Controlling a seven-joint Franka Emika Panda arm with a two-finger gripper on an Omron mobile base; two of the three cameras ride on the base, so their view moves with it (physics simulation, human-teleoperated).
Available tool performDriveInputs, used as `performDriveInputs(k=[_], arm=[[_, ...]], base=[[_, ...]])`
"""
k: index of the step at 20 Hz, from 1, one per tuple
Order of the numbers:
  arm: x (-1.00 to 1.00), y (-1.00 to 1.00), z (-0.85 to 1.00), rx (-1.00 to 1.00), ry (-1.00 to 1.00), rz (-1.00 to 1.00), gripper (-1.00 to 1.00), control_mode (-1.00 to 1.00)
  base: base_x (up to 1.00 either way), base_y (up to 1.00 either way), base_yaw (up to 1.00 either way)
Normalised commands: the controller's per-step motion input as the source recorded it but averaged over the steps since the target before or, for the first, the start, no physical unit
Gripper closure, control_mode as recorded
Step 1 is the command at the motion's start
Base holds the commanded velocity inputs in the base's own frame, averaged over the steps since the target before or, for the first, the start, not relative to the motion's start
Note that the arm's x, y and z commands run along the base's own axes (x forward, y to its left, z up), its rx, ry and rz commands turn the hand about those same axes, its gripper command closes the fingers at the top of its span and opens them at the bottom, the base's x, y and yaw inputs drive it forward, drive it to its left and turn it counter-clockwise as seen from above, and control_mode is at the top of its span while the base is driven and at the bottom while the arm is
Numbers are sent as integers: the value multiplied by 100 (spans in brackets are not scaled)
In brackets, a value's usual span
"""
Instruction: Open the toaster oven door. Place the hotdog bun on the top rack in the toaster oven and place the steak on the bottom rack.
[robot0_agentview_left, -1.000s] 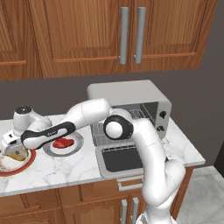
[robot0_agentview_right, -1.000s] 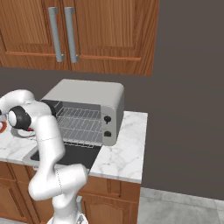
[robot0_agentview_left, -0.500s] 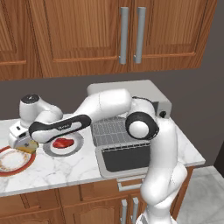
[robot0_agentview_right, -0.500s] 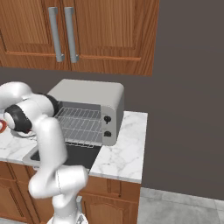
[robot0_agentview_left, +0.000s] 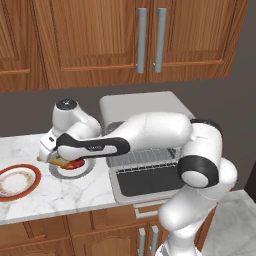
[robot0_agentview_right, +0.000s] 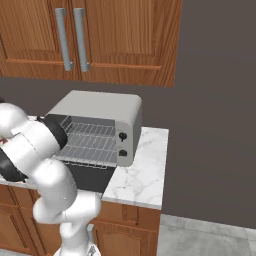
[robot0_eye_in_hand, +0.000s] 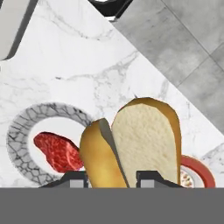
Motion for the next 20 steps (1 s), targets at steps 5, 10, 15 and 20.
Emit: performDriveInputs(k=[5, 10, 15, 20], arm=[[-5, -100, 19, 0, 0, 3, 100, -100], [-10, -100, 5, -1, 0, 3, 100, -100], [-7, -94, 0, -11, 0, 1, 100, -100], [1, -93, 11, -14, 0, 1, 100, -100]], base=[[0, 0, 0], [0, 0, 0], [0, 0, 0], [0, 0, 0]])
